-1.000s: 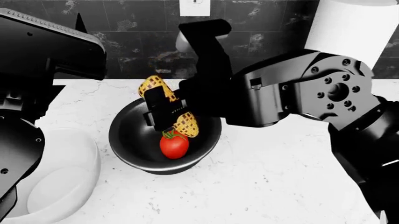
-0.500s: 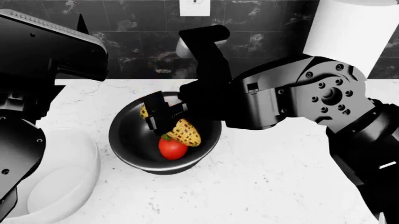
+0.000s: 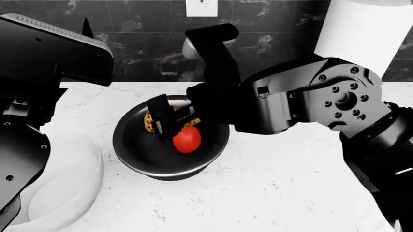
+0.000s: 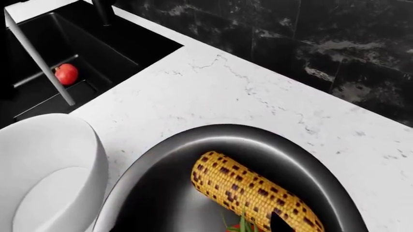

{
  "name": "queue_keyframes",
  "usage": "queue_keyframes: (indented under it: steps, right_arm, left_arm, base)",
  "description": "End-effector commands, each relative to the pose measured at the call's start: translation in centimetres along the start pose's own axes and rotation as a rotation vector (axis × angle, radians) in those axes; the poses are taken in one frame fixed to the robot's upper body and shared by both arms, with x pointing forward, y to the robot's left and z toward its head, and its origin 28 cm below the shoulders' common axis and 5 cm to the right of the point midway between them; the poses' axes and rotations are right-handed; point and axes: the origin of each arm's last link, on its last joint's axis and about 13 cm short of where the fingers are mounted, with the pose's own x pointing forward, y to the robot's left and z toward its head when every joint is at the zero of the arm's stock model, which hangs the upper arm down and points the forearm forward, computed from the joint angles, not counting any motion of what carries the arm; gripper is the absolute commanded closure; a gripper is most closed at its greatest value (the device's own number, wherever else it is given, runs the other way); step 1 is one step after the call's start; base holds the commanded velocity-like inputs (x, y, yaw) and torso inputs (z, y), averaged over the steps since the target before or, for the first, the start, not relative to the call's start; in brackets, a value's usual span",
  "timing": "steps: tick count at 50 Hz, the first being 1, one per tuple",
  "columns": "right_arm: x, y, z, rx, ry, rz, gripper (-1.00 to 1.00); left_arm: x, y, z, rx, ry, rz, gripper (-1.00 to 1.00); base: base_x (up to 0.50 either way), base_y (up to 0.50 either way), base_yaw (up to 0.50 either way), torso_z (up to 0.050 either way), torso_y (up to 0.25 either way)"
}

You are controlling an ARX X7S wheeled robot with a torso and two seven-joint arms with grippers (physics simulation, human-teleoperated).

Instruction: Pick the tomatos and corns from the sink and place them in one bowl. Place the pomegranate in the other bowl. Then turn off the sink faucet.

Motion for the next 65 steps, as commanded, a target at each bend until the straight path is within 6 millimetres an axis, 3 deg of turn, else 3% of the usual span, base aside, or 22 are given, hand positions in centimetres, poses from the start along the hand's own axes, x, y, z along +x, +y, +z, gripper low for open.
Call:
queue_keyframes:
  steps: [1,13,21,38,45,52,60,65]
  right_arm:
    - [-0.7,0.2,0.4,-0.009,-0.029,-0.003,-1.0]
    - [-2.9,0.6,1.5,-0.104,-0.173,-0.057,-1.0]
    - [-4.8,0.6,1.3,-0.261,-0.414,-0.317,-1.0]
    - [-6.4,1.4,-0.5,-0.269,-0.482,-0.356,-1.0]
    - [-7.0,2.0,-2.4,-0.294,-0.55,-0.387,-1.0]
    - [-7.6,2.4,-5.4,-0.313,-0.632,-0.427,-1.0]
    - [-7.7,1.8,-9.6,-0.297,-0.732,-0.467,-1.0]
    - [-7.3,1.4,-10.9,-0.275,-0.773,-0.477,-1.0]
  left_arm:
    - [0.0,0.0,0.0,0.0,0.001,0.0,-1.0]
    - [0.2,-0.1,0.0,0.0,0.001,0.003,-1.0]
    - [0.1,0.1,0.2,-0.016,-0.012,0.021,-1.0]
    - [-0.1,0.5,0.8,-0.029,-0.032,0.047,-1.0]
    - [-1.3,0.3,0.0,-0.075,-0.023,0.061,-1.0]
    - [-3.8,0.1,-0.3,-0.178,-0.054,0.103,-1.0]
    - [-5.9,-1.3,-2.1,-0.255,-0.073,0.102,-1.0]
    - [-6.1,-2.0,-3.0,-0.296,-0.085,0.109,-1.0]
  base:
    - [0.0,0.0,0.0,0.0,0.0]
    - [0.0,0.0,0.0,0.0,0.0]
    - [0.0,0.0,0.0,0.0,0.0]
    - [-0.44,0.0,0.0,0.0,0.001]
    - [-0.5,0.0,0.0,0.0,0.0]
    - [-0.5,0.0,0.0,0.0,0.0]
    - [-0.43,0.25,0.0,0.0,0.0]
    - [-0.13,0.5,0.0,0.0,0.0]
